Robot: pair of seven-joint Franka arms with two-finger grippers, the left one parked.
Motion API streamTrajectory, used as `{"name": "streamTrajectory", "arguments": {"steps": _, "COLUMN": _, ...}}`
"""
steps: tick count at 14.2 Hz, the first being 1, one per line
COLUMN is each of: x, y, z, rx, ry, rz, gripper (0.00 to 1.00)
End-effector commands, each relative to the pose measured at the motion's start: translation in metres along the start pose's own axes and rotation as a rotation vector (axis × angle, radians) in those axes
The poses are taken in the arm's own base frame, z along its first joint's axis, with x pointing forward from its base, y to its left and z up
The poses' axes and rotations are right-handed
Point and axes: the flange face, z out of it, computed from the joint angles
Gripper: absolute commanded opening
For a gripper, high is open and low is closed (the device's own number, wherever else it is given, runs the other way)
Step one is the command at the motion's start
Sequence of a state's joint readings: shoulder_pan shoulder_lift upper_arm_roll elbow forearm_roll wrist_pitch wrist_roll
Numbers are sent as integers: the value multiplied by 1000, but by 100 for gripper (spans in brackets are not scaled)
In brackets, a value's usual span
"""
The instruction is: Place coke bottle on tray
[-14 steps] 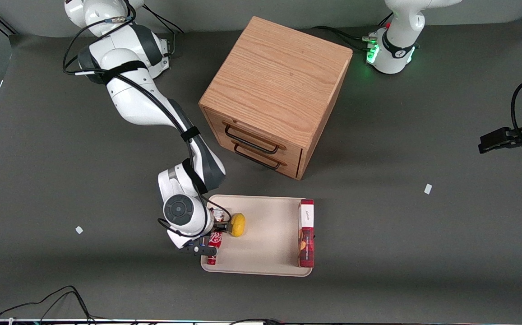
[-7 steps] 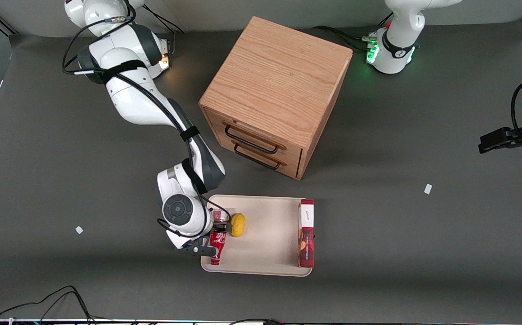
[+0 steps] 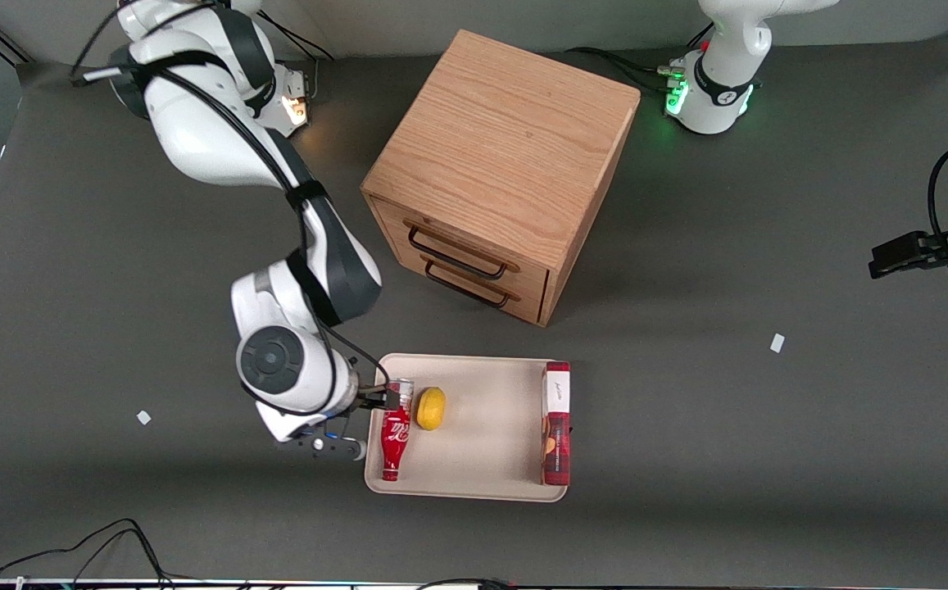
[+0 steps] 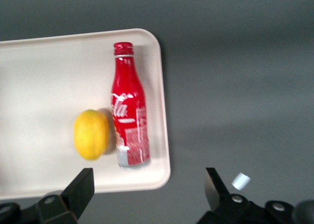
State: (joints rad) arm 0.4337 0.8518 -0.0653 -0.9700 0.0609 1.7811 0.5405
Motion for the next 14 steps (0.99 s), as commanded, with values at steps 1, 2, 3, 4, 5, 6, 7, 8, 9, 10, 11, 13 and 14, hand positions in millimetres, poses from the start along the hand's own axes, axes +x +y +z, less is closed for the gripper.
{"name": "streamTrajectory", "arguments": {"steps": 1, "x": -43, "y": 42, "z": -34, "rx": -12, "ry": -81, "rz": 24, "gripper": 100}}
{"name": "streamTrajectory", "arguments": {"steps": 2, "x": -59, "y": 55, "z": -47, "rx": -18, "ry": -91, "rz": 23, "gripper": 100}}
{"name": "streamTrajectory", "arguments": {"steps": 3, "x": -71, "y": 72, "z": -59, "rx": -17, "ry": -98, "rz": 5, "gripper": 100}}
{"name": "streamTrajectory", "arguments": {"steps": 4, "x": -83, "y": 93, "z": -75, "rx": -10, "ry": -104, "rz": -28, "gripper": 100}}
{"name": "streamTrajectory", "arguments": {"steps": 5, "x": -99, "y": 107, "z": -89, "rx": -8, "ry": -115, "rz": -61, "gripper": 100}}
{"name": "streamTrajectory", "arguments": {"steps": 6, "x": -113, "y": 120, "z": -101, "rx": -9, "ry": -123, "rz": -87, "gripper": 100}}
{"name": "streamTrajectory", "arguments": {"steps": 7, "x": -124, "y": 139, "z": -114, "rx": -2, "ry": -122, "rz": -104, "gripper": 100}}
{"name": "streamTrajectory", "arguments": {"steps": 8, "x": -137, "y": 156, "z": -128, "rx": 6, "ry": -119, "rz": -130, "gripper": 100}}
{"name": "streamTrajectory", "arguments": {"steps": 9, "x": -148, "y": 170, "z": -139, "rx": 11, "ry": -121, "rz": -162, "gripper": 100}}
{"name": "streamTrajectory", "arguments": {"steps": 10, "x": -155, "y": 188, "z": -150, "rx": 19, "ry": -123, "rz": -191, "gripper": 100}}
{"name": "streamTrajectory", "arguments": {"steps": 11, "x": -162, "y": 199, "z": -161, "rx": 20, "ry": -130, "rz": -228, "gripper": 100}}
{"name": "streamTrajectory", "arguments": {"steps": 13, "x": -174, "y": 222, "z": -187, "rx": -12, "ry": -130, "rz": -285, "gripper": 100}}
{"name": "streamTrajectory", "arguments": {"steps": 14, "x": -182, "y": 228, "z": -200, "rx": -9, "ry": -122, "rz": -289, "gripper": 100}}
